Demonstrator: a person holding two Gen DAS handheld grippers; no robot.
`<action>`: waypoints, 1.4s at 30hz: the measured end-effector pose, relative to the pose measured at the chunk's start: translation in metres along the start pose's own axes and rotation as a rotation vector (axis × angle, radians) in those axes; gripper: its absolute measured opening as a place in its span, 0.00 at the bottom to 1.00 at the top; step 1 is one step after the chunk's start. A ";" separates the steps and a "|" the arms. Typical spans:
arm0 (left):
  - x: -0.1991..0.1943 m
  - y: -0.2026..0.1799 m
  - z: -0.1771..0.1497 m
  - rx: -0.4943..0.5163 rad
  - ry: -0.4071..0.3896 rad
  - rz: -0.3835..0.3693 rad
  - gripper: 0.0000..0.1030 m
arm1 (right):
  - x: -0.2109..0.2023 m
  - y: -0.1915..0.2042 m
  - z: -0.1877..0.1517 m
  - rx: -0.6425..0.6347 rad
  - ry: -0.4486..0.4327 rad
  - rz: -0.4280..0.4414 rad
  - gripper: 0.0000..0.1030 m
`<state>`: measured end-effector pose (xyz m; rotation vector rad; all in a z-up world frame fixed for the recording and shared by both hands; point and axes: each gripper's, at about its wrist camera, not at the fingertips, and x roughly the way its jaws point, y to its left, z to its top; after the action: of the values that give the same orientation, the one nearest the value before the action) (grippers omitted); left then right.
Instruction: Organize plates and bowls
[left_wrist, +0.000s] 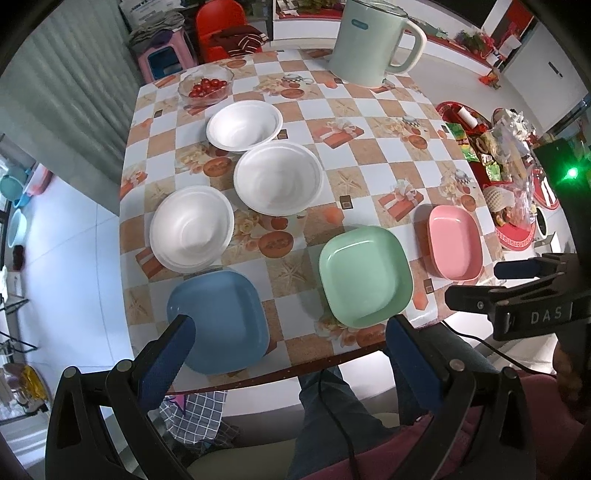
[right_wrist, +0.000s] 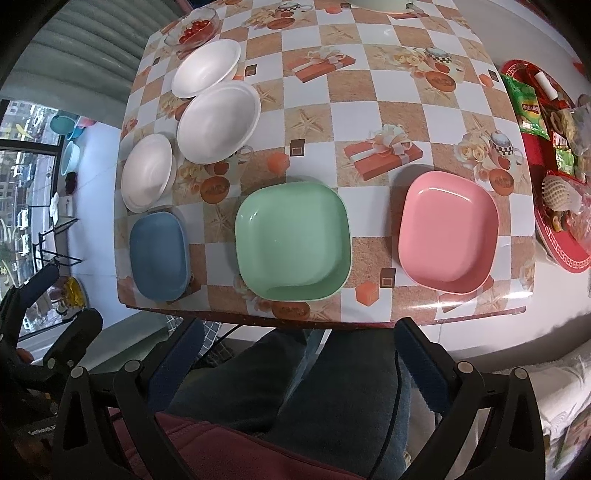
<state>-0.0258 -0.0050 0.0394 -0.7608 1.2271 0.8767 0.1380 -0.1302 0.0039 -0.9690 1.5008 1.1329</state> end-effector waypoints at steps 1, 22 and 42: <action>0.000 0.001 0.000 -0.004 0.000 -0.001 1.00 | 0.000 0.000 0.000 -0.002 0.000 0.001 1.00; 0.002 0.006 0.002 -0.019 0.005 -0.028 1.00 | 0.004 -0.001 -0.001 0.015 0.036 -0.014 1.00; 0.003 0.009 0.001 -0.023 -0.003 -0.030 1.00 | 0.006 0.001 -0.001 0.004 0.031 -0.024 1.00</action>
<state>-0.0329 0.0001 0.0368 -0.7944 1.2022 0.8678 0.1359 -0.1312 -0.0016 -1.0035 1.5119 1.1020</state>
